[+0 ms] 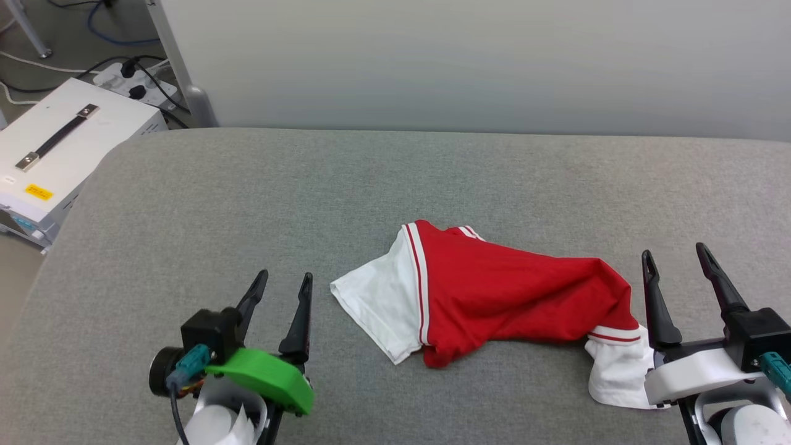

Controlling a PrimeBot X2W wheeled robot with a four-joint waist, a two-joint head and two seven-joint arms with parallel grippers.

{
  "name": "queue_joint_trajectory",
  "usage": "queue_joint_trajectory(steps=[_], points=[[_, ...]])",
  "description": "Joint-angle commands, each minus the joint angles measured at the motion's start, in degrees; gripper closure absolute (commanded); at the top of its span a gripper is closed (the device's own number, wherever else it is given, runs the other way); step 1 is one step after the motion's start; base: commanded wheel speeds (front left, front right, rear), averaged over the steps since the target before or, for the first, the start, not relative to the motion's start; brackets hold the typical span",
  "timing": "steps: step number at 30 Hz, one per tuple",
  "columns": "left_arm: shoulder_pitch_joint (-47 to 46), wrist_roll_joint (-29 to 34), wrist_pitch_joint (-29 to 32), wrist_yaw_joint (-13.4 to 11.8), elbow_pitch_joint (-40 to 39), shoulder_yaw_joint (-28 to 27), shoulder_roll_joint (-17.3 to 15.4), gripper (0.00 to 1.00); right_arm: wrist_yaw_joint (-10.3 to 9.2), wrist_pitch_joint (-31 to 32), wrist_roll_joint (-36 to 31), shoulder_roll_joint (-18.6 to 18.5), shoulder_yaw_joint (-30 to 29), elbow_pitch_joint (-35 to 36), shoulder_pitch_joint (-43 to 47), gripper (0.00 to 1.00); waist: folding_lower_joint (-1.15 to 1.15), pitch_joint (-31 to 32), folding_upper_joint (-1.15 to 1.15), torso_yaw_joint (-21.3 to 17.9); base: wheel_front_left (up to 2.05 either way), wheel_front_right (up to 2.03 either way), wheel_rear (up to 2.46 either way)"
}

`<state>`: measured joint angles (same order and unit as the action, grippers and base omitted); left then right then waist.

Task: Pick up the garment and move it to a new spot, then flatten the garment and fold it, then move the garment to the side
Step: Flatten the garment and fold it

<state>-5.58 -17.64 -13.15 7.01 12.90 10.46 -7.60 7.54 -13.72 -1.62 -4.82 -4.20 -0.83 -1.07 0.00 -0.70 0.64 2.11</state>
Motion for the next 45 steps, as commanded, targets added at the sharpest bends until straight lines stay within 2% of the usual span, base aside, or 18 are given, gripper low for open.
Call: queue_joint_trajectory(steps=[1,7,12,17,22,31,32,33,37,45], points=[[-2.29,-0.07,1.99,-0.62,0.06,0.02,-0.5,0.0,-0.05,-0.2,-0.37,-0.04,-0.23,0.8,-0.29,0.0,0.0,-1.45,-0.64,-1.4,0.0,0.0,0.0],[-9.13,0.51,17.19,-1.87,-0.27,1.9,-1.97,0.0,-0.05,0.31,-1.32,0.1,0.02,2.68,-0.69,0.0,0.0,-5.4,-0.64,-3.62,0.0,0.0,0.0],[-14.45,1.2,35.04,-2.16,0.62,3.98,-5.02,0.0,-0.05,0.38,-1.79,0.58,-0.13,3.66,-1.85,0.0,0.0,-8.87,-0.64,-5.54,0.0,0.0,0.0],[-17.63,0.4,45.39,-2.08,1.94,4.66,-6.65,0.0,-0.05,0.11,-2.02,1.0,0.02,4.4,-3.23,0.0,0.0,-12.1,-0.64,-7.29,0.0,0.0,0.0],[-19.16,0.58,48.19,-2.31,3.22,4.87,-7.81,0.0,-0.05,-0.28,-2.15,1.39,0.68,4.35,-4.72,0.0,0.0,-14.92,-0.64,-9.06,0.0,0.0,0.0],[-18.79,3.81,48.03,-2.97,6.61,7.21,-9.86,0.0,-0.05,-0.93,-2.16,1.81,0.34,3.54,-5.69,0.0,0.0,-16.81,-0.64,-9.94,0.0,0.0,0.0],[-18.5,3.96,48.17,-2.88,7.02,7.6,-9.95,0.73,-0.05,-0.97,-2.21,1.84,0.27,3.53,-5.79,0.0,0.0,-16.77,-0.64,-9.85,0.0,0.0,0.0],[-18.25,3.92,48.28,-2.78,7.29,7.86,-9.96,1.0,-0.05,-1.0,-2.26,1.85,0.2,3.49,-5.86,0.0,0.0,-16.67,-0.64,-9.74,0.0,0.0,0.0],[-17.26,3.32,46.83,-3.31,7.56,7.49,-9.96,1.0,-0.05,-1.08,-2.52,1.89,-0.01,2.77,-5.85,0.0,0.0,-15.56,-0.64,-8.97,0.0,0.0,0.0],[-14.04,1.2,41.06,-7.16,1.93,2.11,-11.96,1.0,-0.05,-0.42,-3.17,1.92,-0.1,0.62,-4.54,0.0,0.0,-12.11,-0.64,-6.05,0.0,0.0,0.0]])
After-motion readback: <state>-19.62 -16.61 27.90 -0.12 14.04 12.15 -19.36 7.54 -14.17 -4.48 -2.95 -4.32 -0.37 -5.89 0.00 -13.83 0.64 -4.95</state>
